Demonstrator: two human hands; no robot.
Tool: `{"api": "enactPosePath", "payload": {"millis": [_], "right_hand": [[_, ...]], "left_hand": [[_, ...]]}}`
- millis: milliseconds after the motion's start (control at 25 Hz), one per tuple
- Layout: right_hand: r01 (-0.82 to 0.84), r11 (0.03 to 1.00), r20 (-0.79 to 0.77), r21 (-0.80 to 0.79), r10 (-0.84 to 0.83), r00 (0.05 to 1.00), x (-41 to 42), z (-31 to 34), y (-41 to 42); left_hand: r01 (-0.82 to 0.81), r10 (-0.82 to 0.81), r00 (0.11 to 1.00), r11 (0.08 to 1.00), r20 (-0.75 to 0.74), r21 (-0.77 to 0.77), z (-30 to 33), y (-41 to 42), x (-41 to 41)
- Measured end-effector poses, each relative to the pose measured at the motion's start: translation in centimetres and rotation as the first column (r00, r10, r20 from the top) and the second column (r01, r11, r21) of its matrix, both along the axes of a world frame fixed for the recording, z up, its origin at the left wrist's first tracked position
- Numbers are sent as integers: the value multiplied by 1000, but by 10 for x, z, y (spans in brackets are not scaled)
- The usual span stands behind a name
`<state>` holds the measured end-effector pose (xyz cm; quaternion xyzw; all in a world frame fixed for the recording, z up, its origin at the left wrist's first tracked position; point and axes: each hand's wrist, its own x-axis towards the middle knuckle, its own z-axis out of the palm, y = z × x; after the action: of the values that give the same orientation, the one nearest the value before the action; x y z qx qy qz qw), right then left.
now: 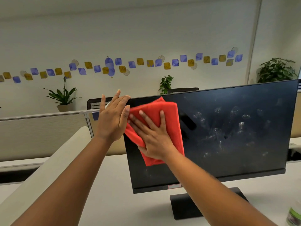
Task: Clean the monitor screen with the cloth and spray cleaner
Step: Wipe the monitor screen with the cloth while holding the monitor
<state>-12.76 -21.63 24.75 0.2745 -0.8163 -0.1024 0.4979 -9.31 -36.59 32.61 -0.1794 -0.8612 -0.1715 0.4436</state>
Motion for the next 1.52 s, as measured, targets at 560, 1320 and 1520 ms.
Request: {"api": "enactPosePath", "payload": {"millis": [560,1320,1520], "right_hand": [[-56,978,94,200,38,995,10,-88,-2],[-99,792,221,603,-47,974,43,-144,58],[-113,838,287,533,-54,956,59,-143,130]], "left_hand": [[-200,201,980,976,-3,-90,-21,8,-6],[-401,417,908,890,34,-219,-19,16,1],[-402,435,895,882,97,-247,-11,20,7]]}}
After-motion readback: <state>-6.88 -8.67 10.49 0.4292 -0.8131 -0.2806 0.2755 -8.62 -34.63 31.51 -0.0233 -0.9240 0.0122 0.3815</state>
